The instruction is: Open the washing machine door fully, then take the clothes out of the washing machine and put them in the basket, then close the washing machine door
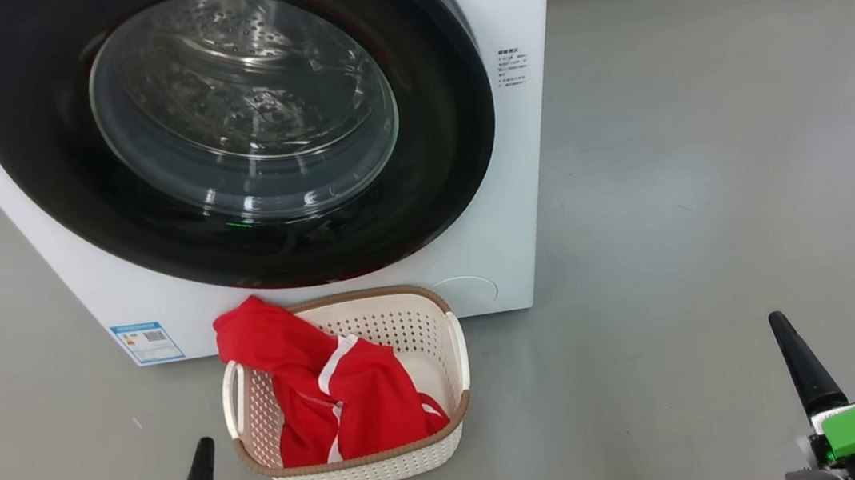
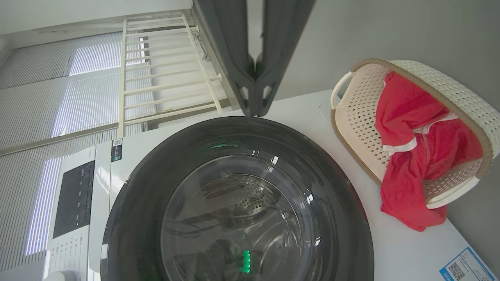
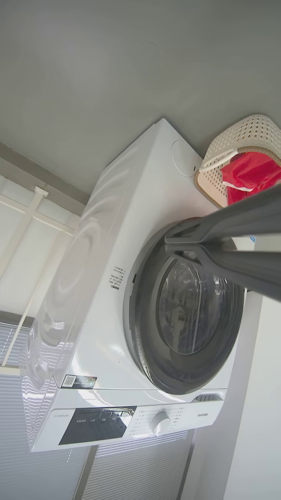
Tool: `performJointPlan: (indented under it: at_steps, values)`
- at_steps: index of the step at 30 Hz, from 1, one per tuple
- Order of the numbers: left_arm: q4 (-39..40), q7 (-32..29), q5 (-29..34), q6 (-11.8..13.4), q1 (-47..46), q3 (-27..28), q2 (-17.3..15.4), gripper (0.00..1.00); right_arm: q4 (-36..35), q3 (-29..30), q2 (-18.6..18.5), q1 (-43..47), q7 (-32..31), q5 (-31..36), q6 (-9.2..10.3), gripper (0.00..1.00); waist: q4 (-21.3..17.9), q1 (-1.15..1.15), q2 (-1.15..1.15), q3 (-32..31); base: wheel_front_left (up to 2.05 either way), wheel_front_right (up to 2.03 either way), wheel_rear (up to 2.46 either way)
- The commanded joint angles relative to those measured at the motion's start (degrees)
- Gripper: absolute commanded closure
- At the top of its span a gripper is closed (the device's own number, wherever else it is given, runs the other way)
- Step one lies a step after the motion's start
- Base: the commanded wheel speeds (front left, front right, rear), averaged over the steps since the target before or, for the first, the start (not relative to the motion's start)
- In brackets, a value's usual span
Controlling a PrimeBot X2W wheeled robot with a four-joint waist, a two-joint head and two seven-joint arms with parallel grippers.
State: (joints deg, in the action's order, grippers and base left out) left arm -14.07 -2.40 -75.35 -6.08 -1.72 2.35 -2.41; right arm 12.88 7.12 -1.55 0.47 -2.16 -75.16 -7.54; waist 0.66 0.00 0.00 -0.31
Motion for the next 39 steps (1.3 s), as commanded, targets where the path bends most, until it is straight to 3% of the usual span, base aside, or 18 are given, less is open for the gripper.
performJointPlan:
  at_steps: [1, 23, 39]
  values:
    - [0.89, -0.57, -2.16, -0.65, -2.95, 2.09, -0.41, 1.00, -1.12, -0.56, -1.03, -3.78, -0.63, -2.10, 0.01, 1.00, -0.05, 0.00, 0.00, 0.04, 0.00, 0.00, 0.00]
    - [0.02, -4.02, -16.46, -1.39, -4.45, 4.15, -0.46, 1.00, 1.09, -0.60, -1.32, -6.59, -4.25, -16.65, 0.05, 1.00, -0.64, 0.00, 0.00, 0.48, 0.00, 0.00, 0.00]
    - [0.01, -4.10, -16.80, -1.41, -4.48, 4.19, -0.47, 1.00, 1.14, -0.60, -1.32, -6.65, -4.33, -17.00, 0.05, 1.00, -0.66, 0.00, 0.00, 0.49, 0.00, 0.00, 0.00]
